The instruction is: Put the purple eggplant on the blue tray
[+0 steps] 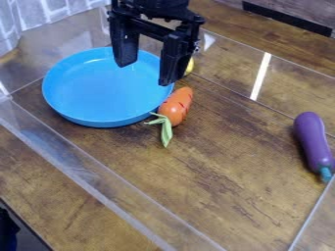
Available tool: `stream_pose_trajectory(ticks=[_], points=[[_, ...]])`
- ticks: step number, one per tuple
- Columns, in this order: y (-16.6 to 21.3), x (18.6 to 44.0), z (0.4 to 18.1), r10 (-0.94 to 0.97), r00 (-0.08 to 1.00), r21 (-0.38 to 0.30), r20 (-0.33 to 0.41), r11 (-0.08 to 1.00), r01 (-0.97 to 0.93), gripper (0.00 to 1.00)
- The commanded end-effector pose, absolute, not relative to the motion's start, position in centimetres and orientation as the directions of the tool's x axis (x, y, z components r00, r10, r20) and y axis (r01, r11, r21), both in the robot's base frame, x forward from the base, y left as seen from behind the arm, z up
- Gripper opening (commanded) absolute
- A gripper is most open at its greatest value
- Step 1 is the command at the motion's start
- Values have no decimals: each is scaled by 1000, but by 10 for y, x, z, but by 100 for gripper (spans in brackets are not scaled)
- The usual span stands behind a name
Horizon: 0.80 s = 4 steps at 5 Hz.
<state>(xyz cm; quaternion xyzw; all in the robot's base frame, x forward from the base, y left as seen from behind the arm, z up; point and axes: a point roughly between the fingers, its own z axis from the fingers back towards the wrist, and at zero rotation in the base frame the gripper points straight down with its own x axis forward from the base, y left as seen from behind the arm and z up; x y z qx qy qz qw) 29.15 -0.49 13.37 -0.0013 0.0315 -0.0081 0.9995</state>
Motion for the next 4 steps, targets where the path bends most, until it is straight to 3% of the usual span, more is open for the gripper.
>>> stream_pose_trajectory(ticks=[1, 4], points=[[-9, 296, 131, -34, 997, -8, -75, 999, 34, 100], [-61, 327, 112, 48, 999, -53, -8, 997, -48, 100]])
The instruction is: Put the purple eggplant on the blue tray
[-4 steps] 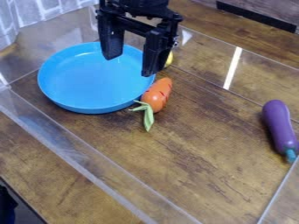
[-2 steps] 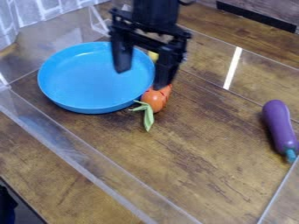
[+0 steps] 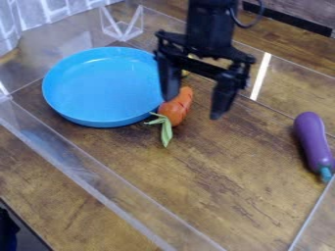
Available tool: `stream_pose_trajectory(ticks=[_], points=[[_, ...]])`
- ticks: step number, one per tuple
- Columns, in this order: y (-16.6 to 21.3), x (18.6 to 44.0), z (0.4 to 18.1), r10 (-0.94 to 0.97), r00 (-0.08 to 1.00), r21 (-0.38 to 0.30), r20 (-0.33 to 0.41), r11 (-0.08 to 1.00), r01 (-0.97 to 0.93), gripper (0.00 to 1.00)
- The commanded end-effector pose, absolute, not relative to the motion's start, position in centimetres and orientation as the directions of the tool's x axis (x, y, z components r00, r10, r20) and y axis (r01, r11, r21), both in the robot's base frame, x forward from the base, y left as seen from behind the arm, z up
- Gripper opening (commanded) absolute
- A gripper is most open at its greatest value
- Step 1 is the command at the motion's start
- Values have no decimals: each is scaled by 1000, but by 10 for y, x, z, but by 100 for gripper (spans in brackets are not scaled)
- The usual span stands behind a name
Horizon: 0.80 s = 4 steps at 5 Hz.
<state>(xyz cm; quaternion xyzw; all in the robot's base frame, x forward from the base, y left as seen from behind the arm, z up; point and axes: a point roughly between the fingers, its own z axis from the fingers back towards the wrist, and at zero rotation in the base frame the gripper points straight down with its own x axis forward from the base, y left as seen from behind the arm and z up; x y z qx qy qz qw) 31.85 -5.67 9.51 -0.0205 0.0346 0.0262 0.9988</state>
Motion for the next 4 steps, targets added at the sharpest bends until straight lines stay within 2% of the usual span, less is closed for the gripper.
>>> stream_pose_trajectory(ticks=[1, 4], points=[[-72, 335, 106, 5, 1000, -60, -5, 998, -6, 100], [-115, 371, 91, -9, 999, -86, 50, 996, 13, 100]])
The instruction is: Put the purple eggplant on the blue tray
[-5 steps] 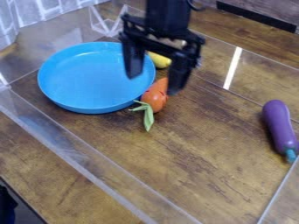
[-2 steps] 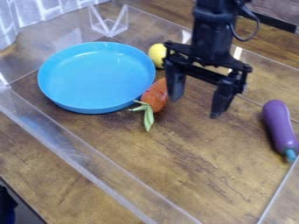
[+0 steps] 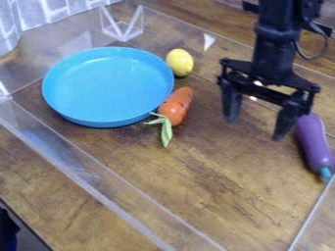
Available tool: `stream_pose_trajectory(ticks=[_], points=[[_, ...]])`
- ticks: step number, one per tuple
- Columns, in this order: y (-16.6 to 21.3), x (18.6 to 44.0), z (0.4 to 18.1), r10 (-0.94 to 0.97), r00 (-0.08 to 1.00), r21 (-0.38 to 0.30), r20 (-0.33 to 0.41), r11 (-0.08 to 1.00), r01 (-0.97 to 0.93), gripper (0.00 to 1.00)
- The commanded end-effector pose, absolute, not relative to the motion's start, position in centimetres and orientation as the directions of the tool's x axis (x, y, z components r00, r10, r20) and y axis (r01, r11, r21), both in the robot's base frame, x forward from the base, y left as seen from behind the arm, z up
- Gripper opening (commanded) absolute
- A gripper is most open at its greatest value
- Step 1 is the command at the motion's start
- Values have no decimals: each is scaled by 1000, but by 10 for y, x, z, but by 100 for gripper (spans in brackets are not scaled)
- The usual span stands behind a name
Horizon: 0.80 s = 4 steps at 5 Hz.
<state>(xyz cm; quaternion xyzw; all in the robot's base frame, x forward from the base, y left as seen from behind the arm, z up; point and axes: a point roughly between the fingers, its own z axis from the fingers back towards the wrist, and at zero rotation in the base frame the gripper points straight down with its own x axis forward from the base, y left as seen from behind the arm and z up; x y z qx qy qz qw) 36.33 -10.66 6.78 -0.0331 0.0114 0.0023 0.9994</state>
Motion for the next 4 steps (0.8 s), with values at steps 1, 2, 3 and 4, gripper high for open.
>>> stream_pose_trajectory(ticks=[1, 2, 3, 4], points=[[-131, 383, 93, -12, 996, -91, 83, 996, 19, 100], [-131, 388, 92, 16, 992, -104, 122, 995, -3, 100], [-127, 393, 84, 43, 990, -111, 138, 993, -28, 100], [-122, 394, 87, 53, 987, -118, 150, 992, -35, 100]])
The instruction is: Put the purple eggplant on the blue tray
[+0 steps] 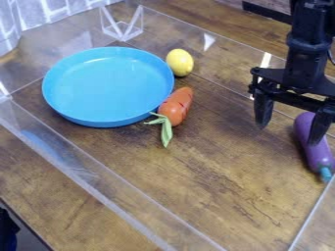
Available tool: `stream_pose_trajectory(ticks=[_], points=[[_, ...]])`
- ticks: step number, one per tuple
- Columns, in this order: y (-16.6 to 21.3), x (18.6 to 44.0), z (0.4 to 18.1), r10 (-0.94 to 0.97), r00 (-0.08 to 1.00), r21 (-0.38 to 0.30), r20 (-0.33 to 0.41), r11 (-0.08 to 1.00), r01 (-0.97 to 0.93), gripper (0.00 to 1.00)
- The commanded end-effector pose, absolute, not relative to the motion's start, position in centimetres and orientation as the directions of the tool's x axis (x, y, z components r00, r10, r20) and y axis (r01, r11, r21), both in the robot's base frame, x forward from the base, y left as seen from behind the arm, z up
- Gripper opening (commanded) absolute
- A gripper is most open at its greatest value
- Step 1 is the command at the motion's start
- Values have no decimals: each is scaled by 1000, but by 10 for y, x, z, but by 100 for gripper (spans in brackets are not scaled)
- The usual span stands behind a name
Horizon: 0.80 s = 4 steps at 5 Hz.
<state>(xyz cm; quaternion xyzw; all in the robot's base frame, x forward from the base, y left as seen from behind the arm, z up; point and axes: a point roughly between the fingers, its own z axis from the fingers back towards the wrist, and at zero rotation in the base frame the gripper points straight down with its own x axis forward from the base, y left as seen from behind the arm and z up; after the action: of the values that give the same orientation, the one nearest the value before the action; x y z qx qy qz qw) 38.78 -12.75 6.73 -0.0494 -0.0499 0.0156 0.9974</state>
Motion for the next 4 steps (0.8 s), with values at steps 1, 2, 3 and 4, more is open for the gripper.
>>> stream_pose_trajectory(ticks=[1, 2, 3, 4], points=[[-117, 396, 91, 64, 985, -124, 161, 991, -44, 100], [-127, 392, 78, 0, 985, -133, 174, 991, 24, 100], [-138, 382, 75, -64, 979, -140, 195, 986, 93, 100], [-145, 372, 83, -128, 967, -140, 219, 977, 162, 100]])
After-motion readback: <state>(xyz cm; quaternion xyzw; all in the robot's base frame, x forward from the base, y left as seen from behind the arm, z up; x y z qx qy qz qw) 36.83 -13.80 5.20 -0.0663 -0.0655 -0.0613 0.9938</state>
